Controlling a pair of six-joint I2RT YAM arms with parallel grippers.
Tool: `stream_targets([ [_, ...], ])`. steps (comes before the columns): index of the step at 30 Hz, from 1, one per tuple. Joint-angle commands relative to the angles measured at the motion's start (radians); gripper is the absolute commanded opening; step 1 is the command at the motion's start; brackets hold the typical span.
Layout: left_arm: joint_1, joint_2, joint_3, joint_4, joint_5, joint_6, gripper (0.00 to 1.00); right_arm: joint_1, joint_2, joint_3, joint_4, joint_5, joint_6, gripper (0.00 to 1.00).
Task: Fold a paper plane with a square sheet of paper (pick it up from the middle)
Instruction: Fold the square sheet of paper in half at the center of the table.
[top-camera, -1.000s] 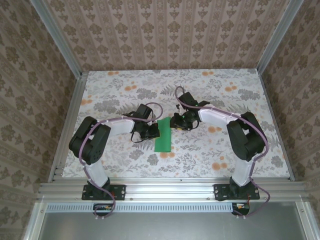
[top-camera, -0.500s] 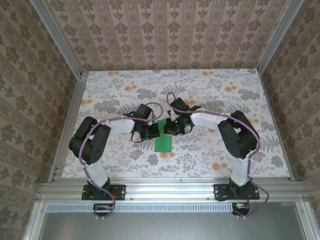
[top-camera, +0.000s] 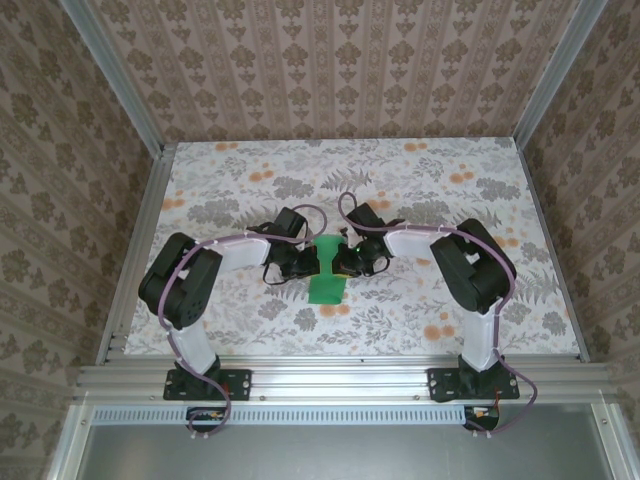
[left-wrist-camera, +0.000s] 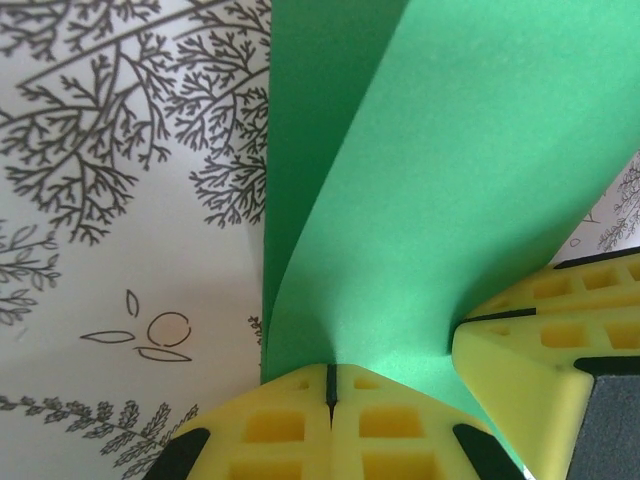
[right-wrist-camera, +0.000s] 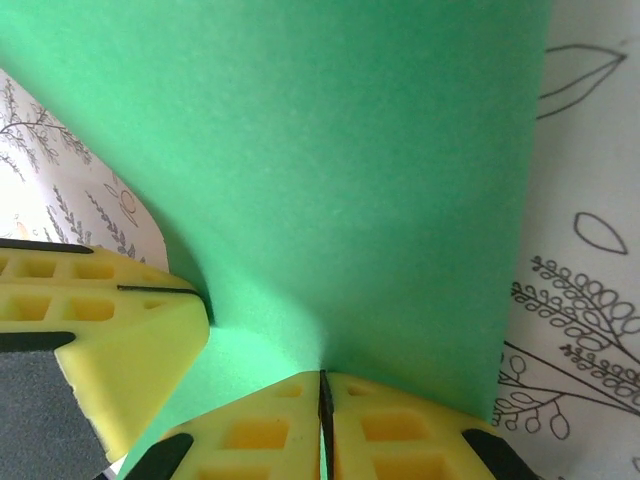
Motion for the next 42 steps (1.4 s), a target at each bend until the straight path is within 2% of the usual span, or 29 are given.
stream_targets([
  [1,-0.005,0.061,-0.015,-0.091,-0.085,0.023,0.02,-0.019,-0.032,-0.035,-0.009,0.044,0.011,0.12],
  [5,-0.005,0.063,-0.015,-0.087,-0.083,0.023,0.02,-0.004,-0.091,-0.051,0.019,-0.013,0.038,0.13],
  [8,-0.007,0.066,-0.017,-0.084,-0.082,0.02,0.02,0.012,-0.077,-0.082,0.041,-0.044,0.056,0.13],
  [15,-0.01,0.064,-0.019,-0.081,-0.086,0.017,0.02,0.014,-0.042,-0.134,0.04,0.001,0.057,0.13],
  [24,-0.013,0.063,-0.02,-0.079,-0.091,0.011,0.01,0.052,-0.165,-0.17,0.08,-0.033,0.093,0.13],
  [29,-0.016,0.062,-0.024,-0.071,-0.094,0.003,0.01,0.074,-0.125,-0.212,0.12,-0.033,0.124,0.13],
  [34,-0.016,0.059,-0.024,-0.071,-0.098,0.001,0.01,0.074,-0.099,-0.225,0.099,0.025,0.118,0.13],
  [42,-0.017,0.056,-0.028,-0.066,-0.1,-0.005,0.01,0.107,-0.204,-0.257,0.153,-0.027,0.145,0.14],
])
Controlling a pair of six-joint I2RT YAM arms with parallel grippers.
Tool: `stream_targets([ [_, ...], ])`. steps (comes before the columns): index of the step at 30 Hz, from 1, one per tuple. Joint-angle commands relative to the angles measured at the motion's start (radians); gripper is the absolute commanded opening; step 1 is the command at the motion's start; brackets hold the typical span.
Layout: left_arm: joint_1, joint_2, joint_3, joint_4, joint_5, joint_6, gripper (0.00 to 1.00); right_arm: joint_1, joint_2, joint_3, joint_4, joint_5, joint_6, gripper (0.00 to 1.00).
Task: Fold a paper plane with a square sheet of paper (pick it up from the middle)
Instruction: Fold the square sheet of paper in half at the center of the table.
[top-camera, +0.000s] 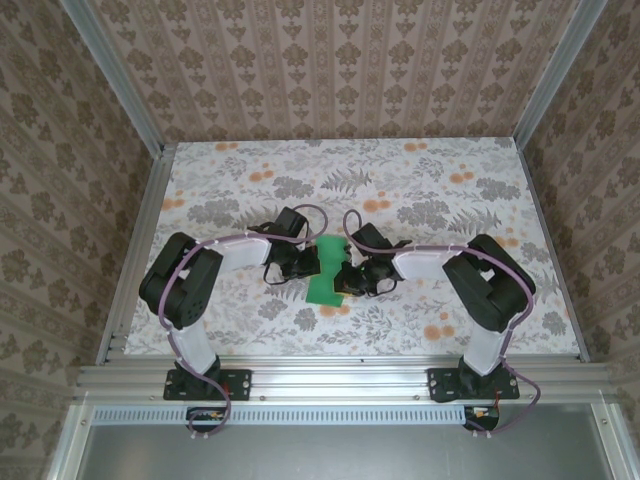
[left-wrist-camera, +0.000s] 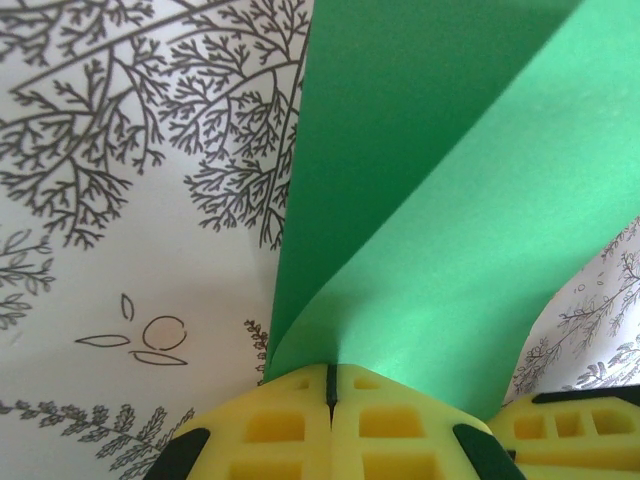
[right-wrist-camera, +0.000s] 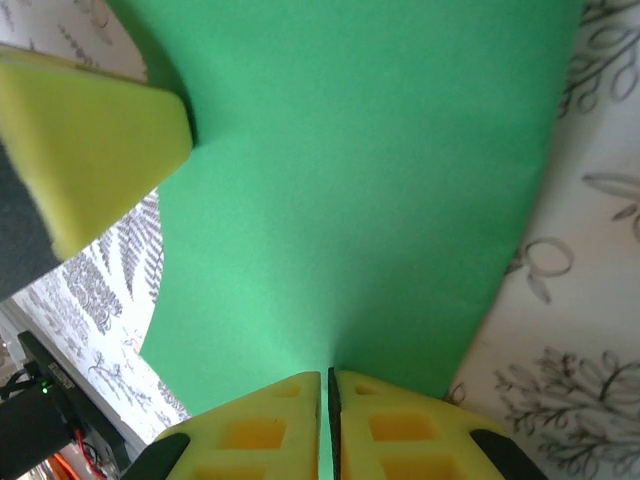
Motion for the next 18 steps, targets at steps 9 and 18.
stream_targets([
  [9,-0.012,0.055,-0.037,-0.06,-0.096,-0.006,0.01,0.046,0.021,-0.098,0.047,0.017,0.077,0.13],
  [18,-0.012,0.055,-0.035,-0.059,-0.096,-0.007,0.01,0.058,-0.076,-0.112,0.063,-0.016,0.062,0.14],
])
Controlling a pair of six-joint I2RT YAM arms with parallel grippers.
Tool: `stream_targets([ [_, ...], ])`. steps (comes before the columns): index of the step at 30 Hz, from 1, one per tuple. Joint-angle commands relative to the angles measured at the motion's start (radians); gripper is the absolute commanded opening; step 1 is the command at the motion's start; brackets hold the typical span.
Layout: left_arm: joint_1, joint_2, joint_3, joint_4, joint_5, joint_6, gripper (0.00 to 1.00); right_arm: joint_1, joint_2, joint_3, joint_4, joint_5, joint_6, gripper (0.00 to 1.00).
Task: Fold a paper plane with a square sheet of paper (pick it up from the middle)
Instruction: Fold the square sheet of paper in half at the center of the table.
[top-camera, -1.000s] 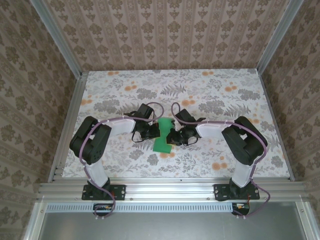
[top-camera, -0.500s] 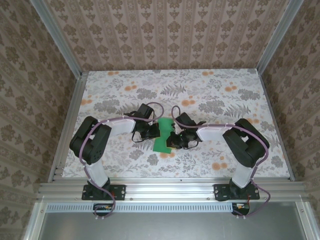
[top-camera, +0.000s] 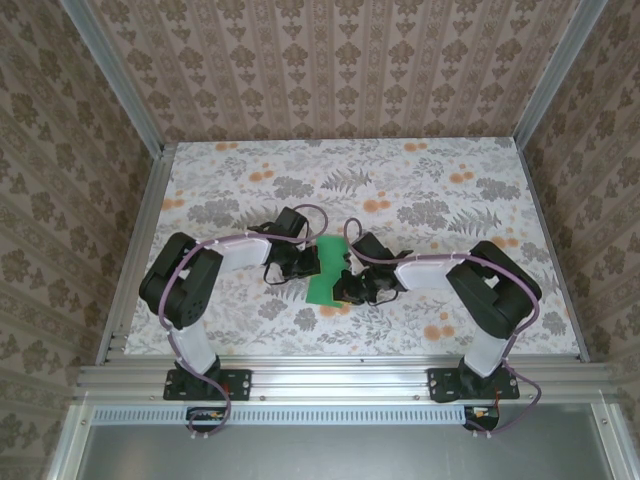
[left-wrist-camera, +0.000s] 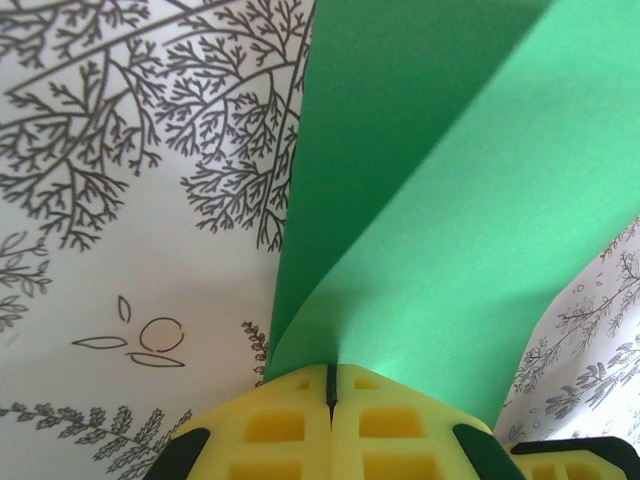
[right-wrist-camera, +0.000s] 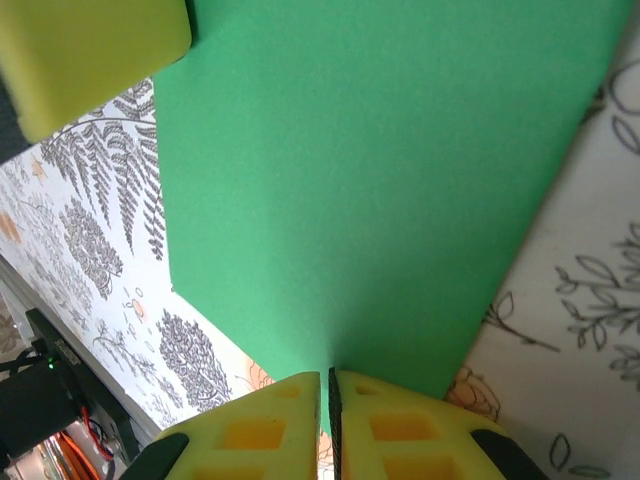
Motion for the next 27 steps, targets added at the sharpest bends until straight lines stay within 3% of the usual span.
stream_targets([
  [1,-0.011,0.056,-0.035,-0.06,-0.096,-0.006,0.01,0.017,-0.022,-0.033,-0.017,-0.008,0.008,0.14],
  [7,-0.011,0.058,-0.035,-0.06,-0.096,-0.004,0.01,0.016,0.021,-0.035,-0.043,0.009,0.002,0.14],
  [14,-0.011,0.056,-0.035,-0.063,-0.091,0.006,0.01,-0.039,-0.103,0.074,-0.072,0.104,-0.021,0.14],
  [27,-0.011,0.058,-0.019,-0.079,-0.091,0.016,0.01,-0.119,0.124,0.262,-0.031,0.112,-0.02,0.13],
])
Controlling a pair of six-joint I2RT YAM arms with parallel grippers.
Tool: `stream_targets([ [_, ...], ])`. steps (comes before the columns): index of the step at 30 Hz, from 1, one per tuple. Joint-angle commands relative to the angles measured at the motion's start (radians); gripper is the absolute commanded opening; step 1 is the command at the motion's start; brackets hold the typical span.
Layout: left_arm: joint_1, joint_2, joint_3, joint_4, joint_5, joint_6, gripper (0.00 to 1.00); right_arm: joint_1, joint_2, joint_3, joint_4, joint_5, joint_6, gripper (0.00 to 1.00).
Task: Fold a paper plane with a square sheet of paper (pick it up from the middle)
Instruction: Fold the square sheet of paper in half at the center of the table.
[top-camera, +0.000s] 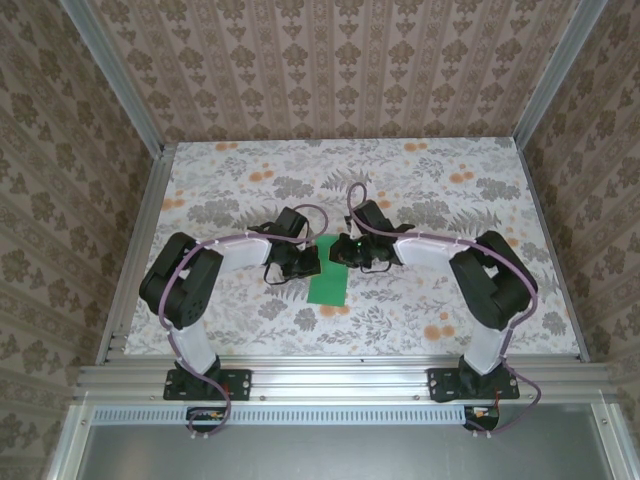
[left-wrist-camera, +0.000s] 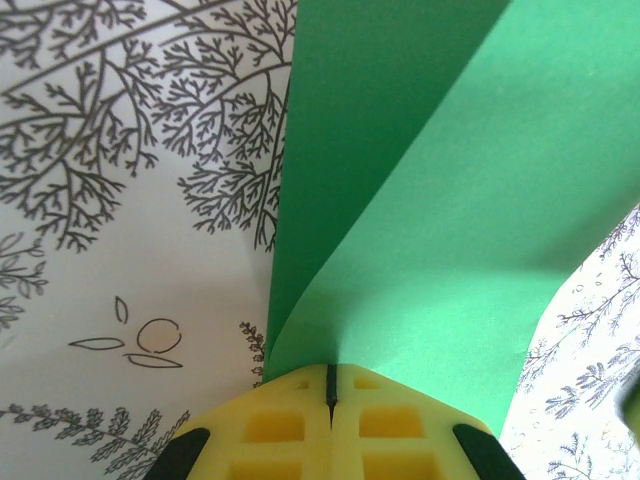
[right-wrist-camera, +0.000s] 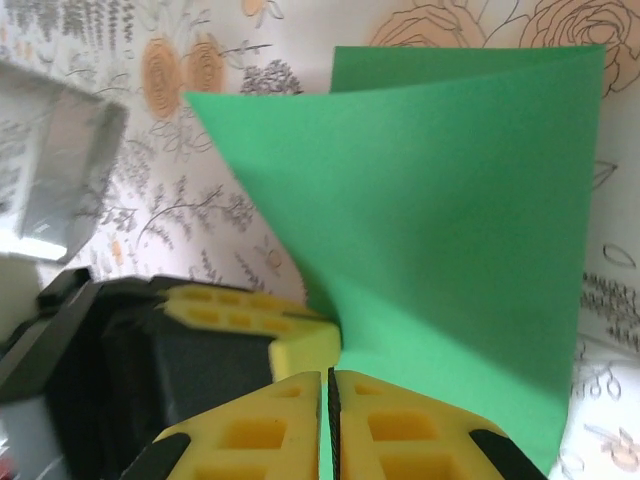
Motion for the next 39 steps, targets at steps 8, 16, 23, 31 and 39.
stream_targets([
  [8,-0.01,0.058,-0.019,-0.092,-0.089,0.022,0.01,-0.08,0.115,0.012,0.036,0.012,0.006,0.13],
  [16,-0.009,0.061,-0.021,-0.1,-0.087,0.03,0.01,-0.097,0.104,0.037,0.028,0.0,0.019,0.13],
  [23,-0.01,0.059,-0.022,-0.102,-0.087,0.033,0.01,-0.099,0.136,0.099,0.025,-0.017,0.014,0.13],
  [31,-0.01,0.063,-0.023,-0.105,-0.088,0.039,0.01,-0.12,0.226,0.131,-0.007,0.053,0.031,0.13],
  [39,-0.01,0.061,-0.027,-0.106,-0.09,0.041,0.01,-0.124,0.153,0.131,0.053,0.012,0.036,0.13],
])
